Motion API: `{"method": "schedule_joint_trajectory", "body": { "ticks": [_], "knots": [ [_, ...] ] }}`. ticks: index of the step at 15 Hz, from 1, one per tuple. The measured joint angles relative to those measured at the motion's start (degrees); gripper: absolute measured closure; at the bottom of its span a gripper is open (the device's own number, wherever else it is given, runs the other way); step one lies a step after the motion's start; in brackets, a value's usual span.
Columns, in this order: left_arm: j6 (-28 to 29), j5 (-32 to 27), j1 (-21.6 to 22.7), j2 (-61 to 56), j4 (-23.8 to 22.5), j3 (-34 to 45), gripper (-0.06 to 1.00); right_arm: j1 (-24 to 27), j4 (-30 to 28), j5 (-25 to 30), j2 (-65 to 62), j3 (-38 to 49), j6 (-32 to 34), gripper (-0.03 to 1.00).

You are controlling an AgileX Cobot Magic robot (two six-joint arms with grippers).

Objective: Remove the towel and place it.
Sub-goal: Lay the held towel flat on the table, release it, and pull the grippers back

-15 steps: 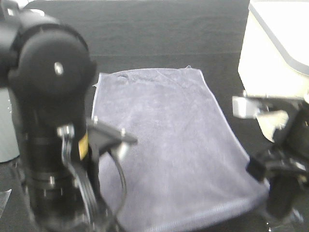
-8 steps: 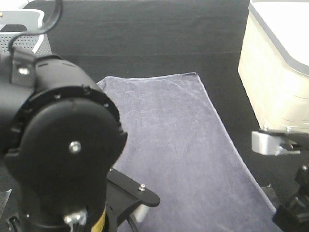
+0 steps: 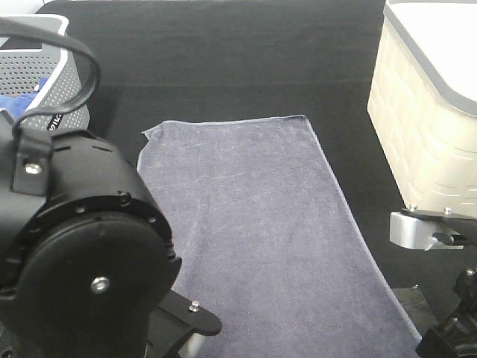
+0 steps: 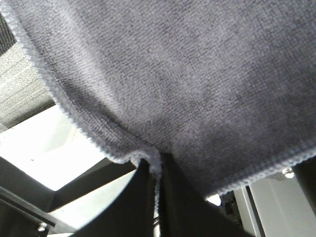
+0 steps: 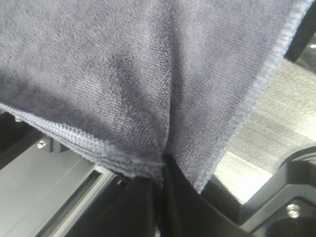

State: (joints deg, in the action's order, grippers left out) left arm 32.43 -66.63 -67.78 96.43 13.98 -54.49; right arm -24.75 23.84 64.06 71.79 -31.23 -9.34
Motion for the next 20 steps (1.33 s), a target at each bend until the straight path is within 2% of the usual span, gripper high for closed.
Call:
{"method": "schedule_joint_trajectory", "body": {
  "ticks": [11, 15, 20],
  "knots": [
    [-1.4, 2.0, 1.1, 0.0, -0.6, 0.4, 0.94, 0.0, 0.3, -5.0, 0.9, 2.0, -0.9, 0.97],
    [-2.6, 6.6, 1.7, 0.0, -1.0, 0.5, 0.93, 0.0, 0.5, -7.8, 5.7, 2.2, -0.9, 0.97],
    [-6.5, 7.2, 1.7, 6.6, -0.7, 0.5, 0.93, 0.0, 1.0, -11.3, 9.7, 2.3, -0.9, 0.97]
  ]
}}
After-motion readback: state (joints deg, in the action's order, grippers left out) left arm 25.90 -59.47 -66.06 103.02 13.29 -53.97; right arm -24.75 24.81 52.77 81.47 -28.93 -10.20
